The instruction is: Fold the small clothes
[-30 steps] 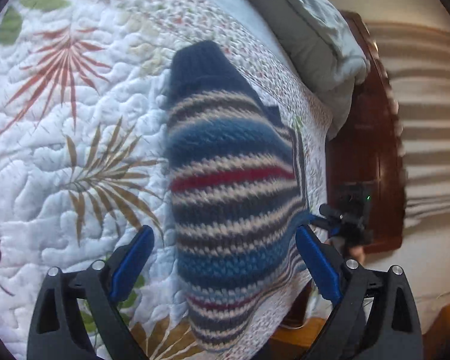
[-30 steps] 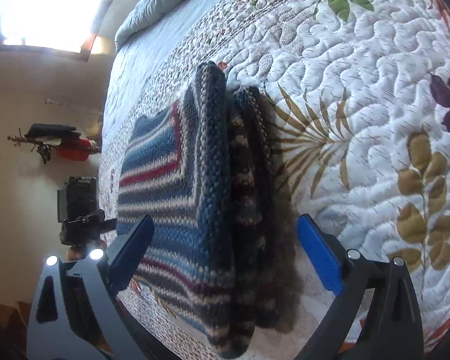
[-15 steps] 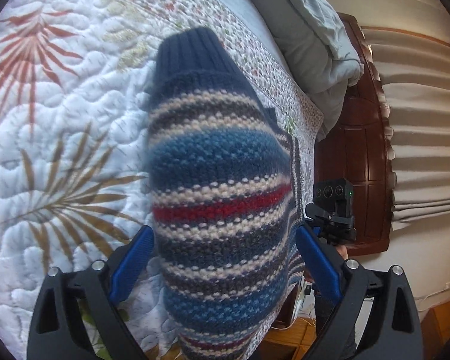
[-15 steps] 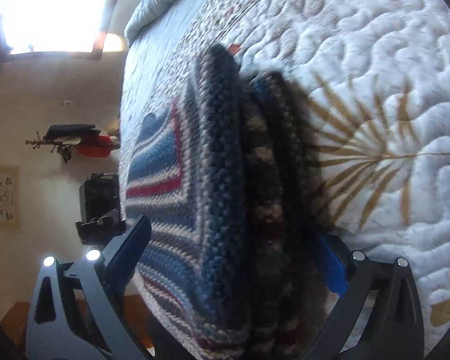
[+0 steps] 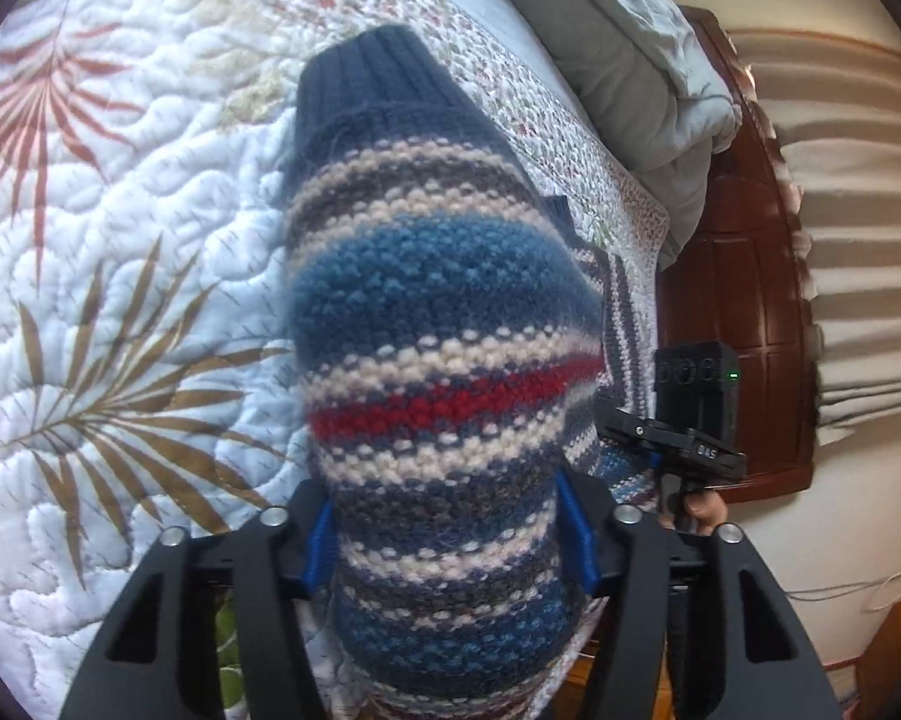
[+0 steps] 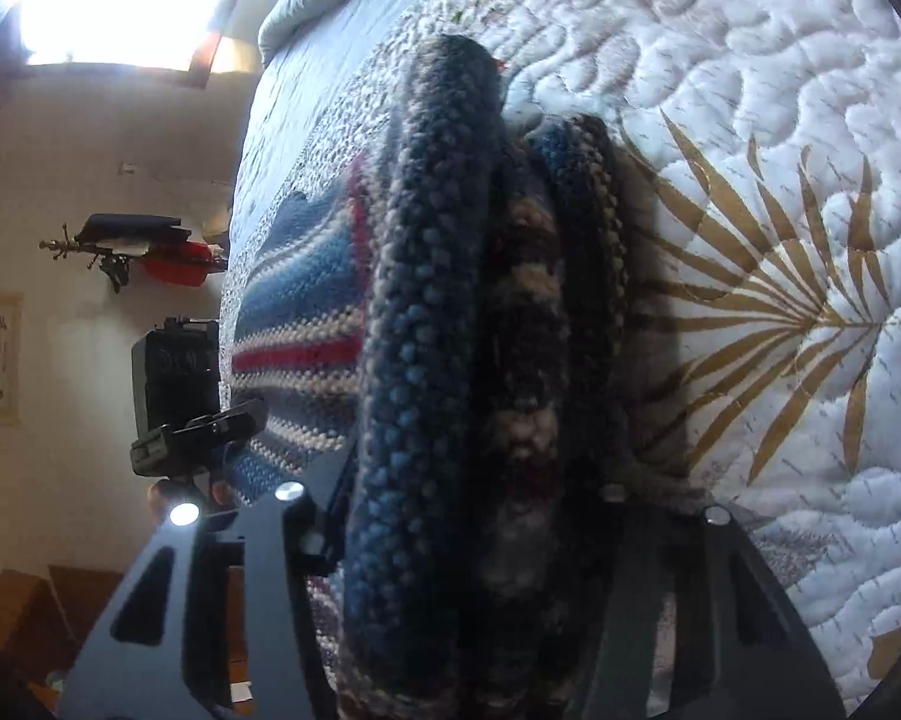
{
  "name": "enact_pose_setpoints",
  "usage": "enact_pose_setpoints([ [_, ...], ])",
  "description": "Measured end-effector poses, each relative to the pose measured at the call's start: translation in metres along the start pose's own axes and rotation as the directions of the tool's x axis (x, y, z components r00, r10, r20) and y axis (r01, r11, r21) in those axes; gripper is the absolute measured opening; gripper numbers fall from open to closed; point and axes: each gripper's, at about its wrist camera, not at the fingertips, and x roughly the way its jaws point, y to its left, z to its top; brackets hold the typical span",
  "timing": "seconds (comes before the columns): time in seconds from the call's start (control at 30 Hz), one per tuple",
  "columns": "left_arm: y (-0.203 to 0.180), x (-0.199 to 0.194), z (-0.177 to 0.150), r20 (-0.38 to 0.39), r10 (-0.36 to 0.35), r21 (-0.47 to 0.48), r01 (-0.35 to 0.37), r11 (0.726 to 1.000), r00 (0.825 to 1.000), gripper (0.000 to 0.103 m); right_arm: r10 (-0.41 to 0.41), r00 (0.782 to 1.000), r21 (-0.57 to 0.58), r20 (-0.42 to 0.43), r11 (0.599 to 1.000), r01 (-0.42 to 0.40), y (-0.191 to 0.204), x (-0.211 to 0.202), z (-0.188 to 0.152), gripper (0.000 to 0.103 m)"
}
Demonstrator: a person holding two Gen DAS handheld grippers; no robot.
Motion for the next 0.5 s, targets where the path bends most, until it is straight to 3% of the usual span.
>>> enact_pose_setpoints([
  [0.27,-0.028,-0.015,0.000,0.014,0.067,0.057,-0.067,0.996,0.998,0.047,-0.012,0.999,-0.036,0.049,0.999,0.014,0.033,-0.010,-0.006,0.042],
  [0.5,-0.027,-0.077,-0.023,0.046,0.088,0.074,-0.091,0.993,0.995,0.047,0.051,0.998,-0.066,0.046,0.997,-0.048,0.091,0.006,-0.029,0.042],
])
